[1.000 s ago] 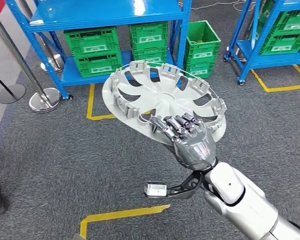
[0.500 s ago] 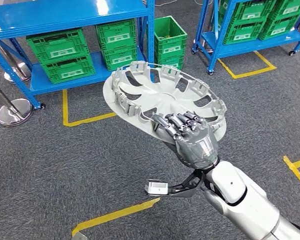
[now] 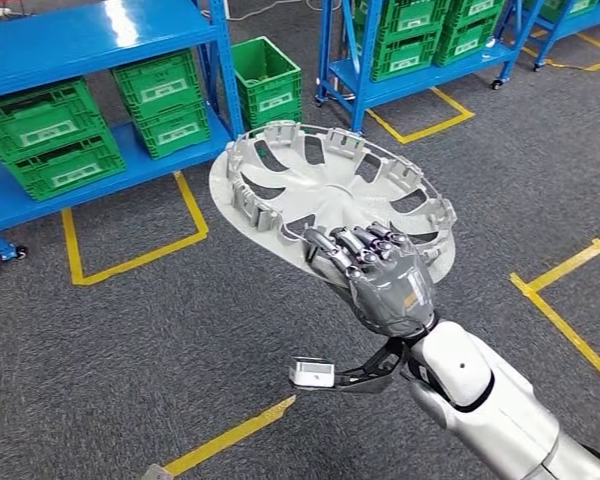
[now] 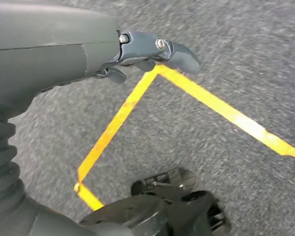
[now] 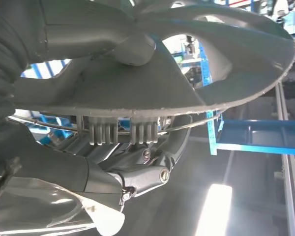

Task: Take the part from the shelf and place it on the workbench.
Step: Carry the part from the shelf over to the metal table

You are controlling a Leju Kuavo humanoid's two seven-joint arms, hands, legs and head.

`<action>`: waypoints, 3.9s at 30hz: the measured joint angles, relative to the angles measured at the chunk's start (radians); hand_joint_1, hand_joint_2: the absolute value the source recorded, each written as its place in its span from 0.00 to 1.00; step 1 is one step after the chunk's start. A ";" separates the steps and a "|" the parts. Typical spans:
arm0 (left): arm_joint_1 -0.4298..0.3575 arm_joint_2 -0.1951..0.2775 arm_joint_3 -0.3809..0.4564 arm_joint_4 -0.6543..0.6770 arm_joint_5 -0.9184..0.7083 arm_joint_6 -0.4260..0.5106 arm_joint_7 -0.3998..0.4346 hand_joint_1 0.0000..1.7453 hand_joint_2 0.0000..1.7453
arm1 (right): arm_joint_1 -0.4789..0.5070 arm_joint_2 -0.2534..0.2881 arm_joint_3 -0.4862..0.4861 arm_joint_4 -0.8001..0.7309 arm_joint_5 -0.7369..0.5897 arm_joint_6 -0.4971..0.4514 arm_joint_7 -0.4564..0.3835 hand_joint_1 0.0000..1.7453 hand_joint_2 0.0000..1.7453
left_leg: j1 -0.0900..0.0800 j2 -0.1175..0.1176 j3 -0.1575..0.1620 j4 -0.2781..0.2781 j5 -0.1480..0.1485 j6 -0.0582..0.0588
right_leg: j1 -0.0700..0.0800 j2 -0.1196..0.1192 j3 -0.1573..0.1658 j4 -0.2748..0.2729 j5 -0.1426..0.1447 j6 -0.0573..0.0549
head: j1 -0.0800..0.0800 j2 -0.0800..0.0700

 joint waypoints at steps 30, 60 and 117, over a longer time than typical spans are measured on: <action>-0.006 0.013 0.019 -0.022 0.005 -0.008 -0.064 0.00 1.00 | -0.004 0.012 -0.023 -0.023 0.096 -0.022 0.024 1.00 1.00 | -0.007 0.009 -0.001 0.009 0.000 0.002 | 0.012 -0.004 0.001 0.006 -0.003 -0.015 | 0.010 0.000; -0.663 -0.138 0.305 0.010 -0.190 -0.459 0.184 0.00 1.00 | -0.231 0.169 0.158 0.029 -0.080 0.002 0.002 1.00 1.00 | 0.004 0.018 -0.072 0.043 0.042 -0.015 | 0.008 -0.004 -0.030 0.016 0.016 -0.017 | 0.016 0.000; -0.643 -0.115 0.222 -0.026 -0.052 -0.528 0.171 0.00 1.00 | -0.234 0.145 0.192 0.035 -0.133 -0.001 -0.016 1.00 1.00 | -0.009 0.082 -0.183 0.270 -0.069 -0.005 | 0.021 -0.059 -0.041 0.000 0.036 -0.044 | 0.011 0.000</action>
